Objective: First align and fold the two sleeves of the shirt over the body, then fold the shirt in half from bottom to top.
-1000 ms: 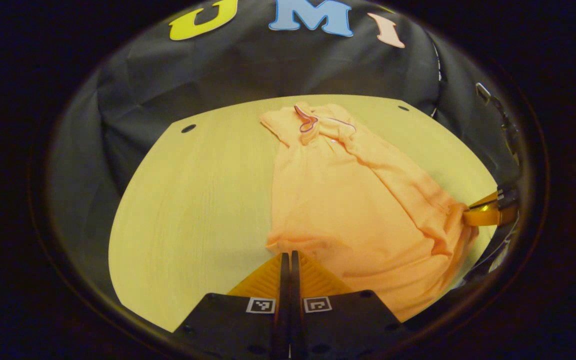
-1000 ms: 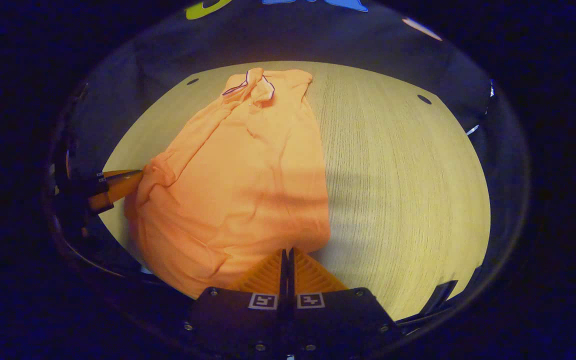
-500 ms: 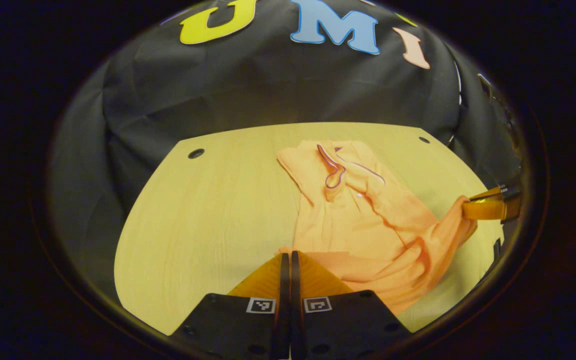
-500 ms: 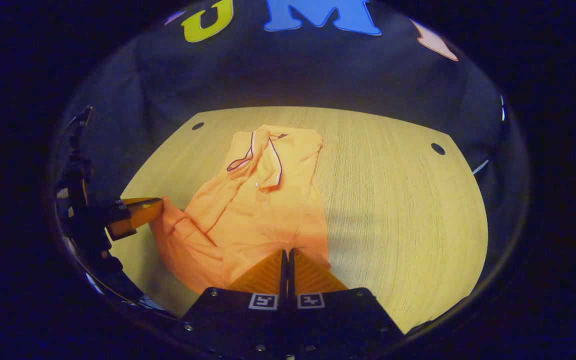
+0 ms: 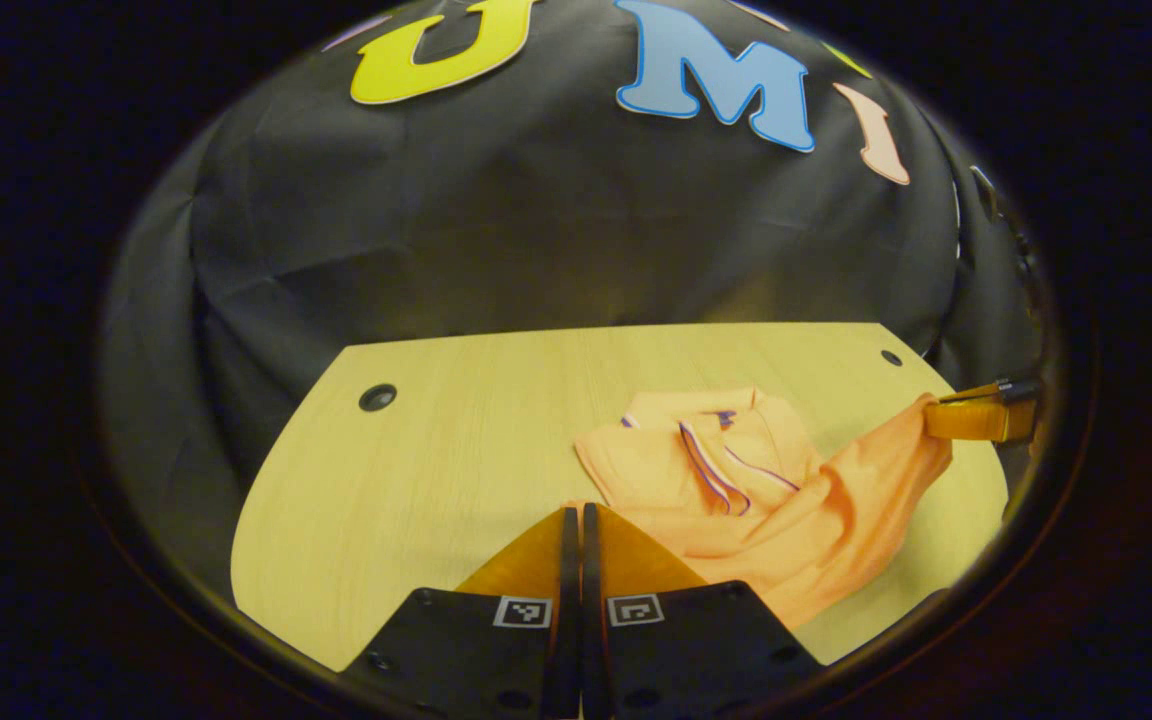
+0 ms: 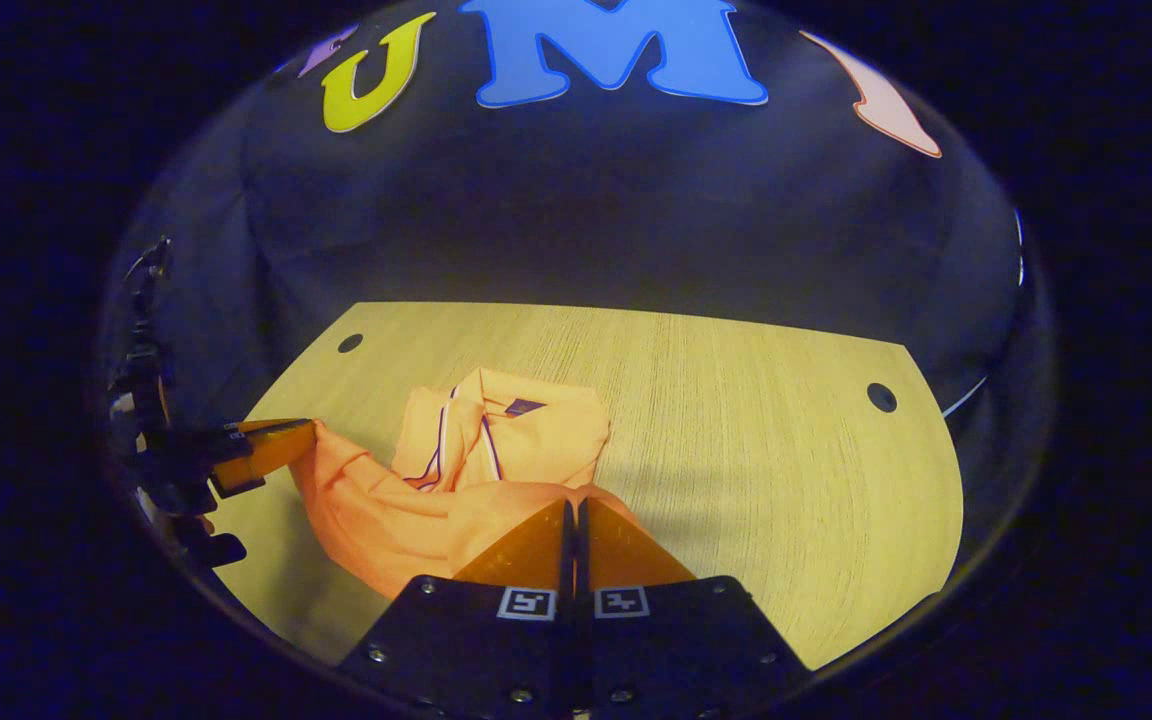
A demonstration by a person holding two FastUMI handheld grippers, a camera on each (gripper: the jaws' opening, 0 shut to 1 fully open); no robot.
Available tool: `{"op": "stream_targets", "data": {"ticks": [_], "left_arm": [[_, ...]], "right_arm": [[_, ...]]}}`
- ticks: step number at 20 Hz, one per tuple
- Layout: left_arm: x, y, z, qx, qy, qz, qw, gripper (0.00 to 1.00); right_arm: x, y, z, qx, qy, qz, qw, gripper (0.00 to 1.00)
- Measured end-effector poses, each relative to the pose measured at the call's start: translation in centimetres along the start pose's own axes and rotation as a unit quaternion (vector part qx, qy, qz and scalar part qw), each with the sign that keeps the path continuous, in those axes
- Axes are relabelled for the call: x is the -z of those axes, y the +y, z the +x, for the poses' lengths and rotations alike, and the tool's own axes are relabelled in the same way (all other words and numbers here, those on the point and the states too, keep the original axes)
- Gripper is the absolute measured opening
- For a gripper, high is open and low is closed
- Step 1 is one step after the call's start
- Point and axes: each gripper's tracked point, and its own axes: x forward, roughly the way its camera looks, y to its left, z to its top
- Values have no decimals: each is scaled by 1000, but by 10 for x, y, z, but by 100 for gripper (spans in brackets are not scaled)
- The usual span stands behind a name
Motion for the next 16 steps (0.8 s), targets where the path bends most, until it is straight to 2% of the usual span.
{"op": "stream_targets", "data": {"ticks": [7,8,12,16], "left_arm": [[-50,15,85,-5,-32,-35,999,8],[-55,18,95,-7,-34,-36,999,6],[-73,24,138,-7,-46,-28,998,6],[-72,25,168,-2,-47,-14,999,6]], "right_arm": [[-54,-32,61,29,-40,8,999,0],[-59,-36,70,32,-44,11,998,0],[-75,-53,106,44,-54,29,997,0],[-76,-66,142,54,-52,43,996,0]]}}
